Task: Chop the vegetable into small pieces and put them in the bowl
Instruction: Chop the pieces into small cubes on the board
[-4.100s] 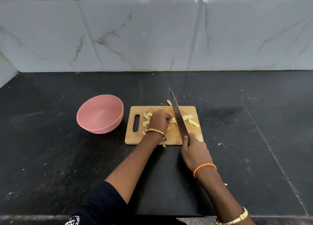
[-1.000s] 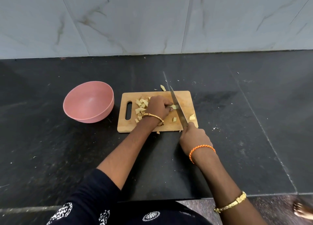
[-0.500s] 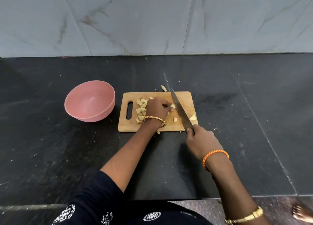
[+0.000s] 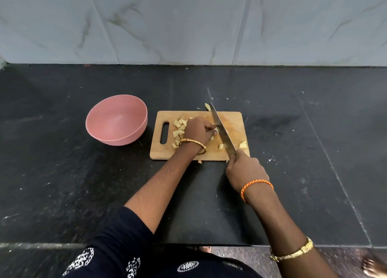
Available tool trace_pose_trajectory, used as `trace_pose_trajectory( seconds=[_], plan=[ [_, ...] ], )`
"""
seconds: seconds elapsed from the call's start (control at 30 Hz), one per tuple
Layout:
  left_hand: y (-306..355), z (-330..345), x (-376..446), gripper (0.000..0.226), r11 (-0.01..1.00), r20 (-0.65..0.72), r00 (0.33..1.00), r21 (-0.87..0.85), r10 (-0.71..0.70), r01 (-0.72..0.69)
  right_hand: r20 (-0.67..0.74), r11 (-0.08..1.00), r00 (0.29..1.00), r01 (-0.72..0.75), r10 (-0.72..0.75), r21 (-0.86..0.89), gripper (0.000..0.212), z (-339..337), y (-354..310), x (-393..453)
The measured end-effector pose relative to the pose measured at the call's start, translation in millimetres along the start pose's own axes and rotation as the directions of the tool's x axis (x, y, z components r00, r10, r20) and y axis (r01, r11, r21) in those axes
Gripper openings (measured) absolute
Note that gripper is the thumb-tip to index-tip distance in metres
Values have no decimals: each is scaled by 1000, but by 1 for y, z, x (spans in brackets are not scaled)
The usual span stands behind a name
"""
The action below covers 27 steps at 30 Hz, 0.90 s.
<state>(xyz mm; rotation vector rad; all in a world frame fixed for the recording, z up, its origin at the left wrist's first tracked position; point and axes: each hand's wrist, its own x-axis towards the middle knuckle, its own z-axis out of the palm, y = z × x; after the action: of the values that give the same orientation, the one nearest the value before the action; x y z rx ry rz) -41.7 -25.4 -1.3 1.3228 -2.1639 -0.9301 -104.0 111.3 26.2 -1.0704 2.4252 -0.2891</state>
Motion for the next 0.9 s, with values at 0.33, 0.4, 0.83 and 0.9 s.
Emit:
trace_pose_trajectory(
  seconds=[0.33,0.4,0.83,0.9],
  plan=[
    [0,1,3,26,1000,2,1000,-23,-7,7,30,1000,1000,-7,7,4,22,-1,-3,4],
    [-1,1,3,25,1000,-5,1000,-23,-3,3,73,1000,997,-5,6,-4,23,-4,-4,7],
    [-10,5,5,42,999,-107,994,46,-3,8,-32,987,999,38,-33,159,29,-17,6,1],
    [-10,6,5,47,999,-112,994,41,-17,22,-25,988,999,37,-34,147,29,-12,3,5]
  ],
)
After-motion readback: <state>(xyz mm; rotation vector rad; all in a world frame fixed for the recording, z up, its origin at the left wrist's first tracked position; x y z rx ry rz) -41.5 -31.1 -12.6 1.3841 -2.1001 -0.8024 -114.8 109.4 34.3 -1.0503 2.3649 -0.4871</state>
